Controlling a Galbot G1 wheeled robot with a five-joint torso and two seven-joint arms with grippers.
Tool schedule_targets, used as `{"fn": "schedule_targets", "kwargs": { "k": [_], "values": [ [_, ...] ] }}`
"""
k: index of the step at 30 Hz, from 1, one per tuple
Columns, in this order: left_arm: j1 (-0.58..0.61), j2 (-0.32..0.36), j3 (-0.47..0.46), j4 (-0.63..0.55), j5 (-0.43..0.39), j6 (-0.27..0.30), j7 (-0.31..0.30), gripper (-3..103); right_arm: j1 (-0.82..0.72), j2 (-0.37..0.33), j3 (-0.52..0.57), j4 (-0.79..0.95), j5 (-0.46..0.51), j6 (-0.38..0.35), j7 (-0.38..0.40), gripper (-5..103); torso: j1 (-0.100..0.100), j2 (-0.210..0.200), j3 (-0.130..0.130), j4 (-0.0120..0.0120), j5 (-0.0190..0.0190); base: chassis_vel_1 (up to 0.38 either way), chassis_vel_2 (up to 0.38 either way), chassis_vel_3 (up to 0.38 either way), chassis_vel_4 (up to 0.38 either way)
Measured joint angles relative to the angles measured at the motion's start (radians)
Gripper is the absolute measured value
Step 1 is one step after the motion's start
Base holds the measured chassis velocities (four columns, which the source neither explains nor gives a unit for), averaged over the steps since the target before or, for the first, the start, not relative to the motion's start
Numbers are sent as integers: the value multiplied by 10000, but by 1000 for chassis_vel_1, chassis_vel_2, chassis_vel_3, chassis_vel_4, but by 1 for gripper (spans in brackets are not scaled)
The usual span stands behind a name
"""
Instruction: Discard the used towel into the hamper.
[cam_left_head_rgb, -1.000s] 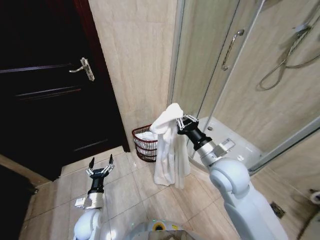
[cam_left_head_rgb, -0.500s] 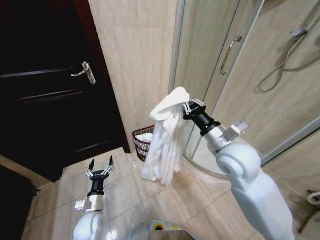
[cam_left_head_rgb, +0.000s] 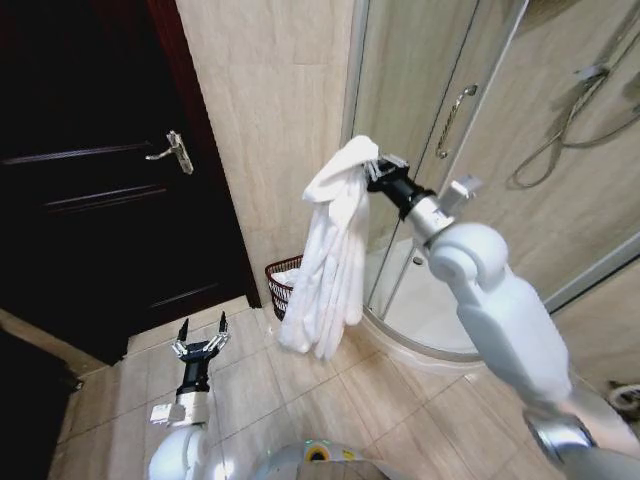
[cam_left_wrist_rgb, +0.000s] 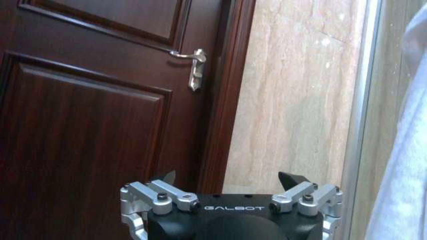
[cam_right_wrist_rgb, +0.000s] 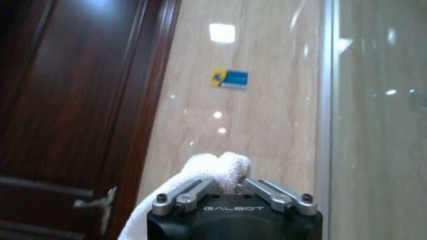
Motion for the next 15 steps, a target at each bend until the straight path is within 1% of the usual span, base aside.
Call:
{"fn": "schedule_targets", "kwargs": {
  "k": [6, 8, 13, 15],
  "values": [
    [-6, -27, 52, 45, 134, -2, 18, 100, 258, 40, -30, -238, 79, -4, -22, 4, 95, 200, 108, -2, 3, 0, 0, 0, 0],
    [-54, -90, 102, 62, 254, 21, 18, 100, 98, 32, 41, -222, 76, 0, -70, 4, 159, 340, 182, -3, 3, 0, 0, 0, 0],
    [-60, -183, 169, 46, 377, 44, 18, 100, -82, 35, 99, -181, 68, 0, -89, 4, 227, 487, 261, -3, 4, 0, 0, 0, 0],
    [-48, -264, 198, 12, 460, 48, 34, 100, -51, 60, 117, -288, 52, 21, -94, 4, 298, 648, 349, -3, 3, 0, 0, 0, 0]
  ]
}}
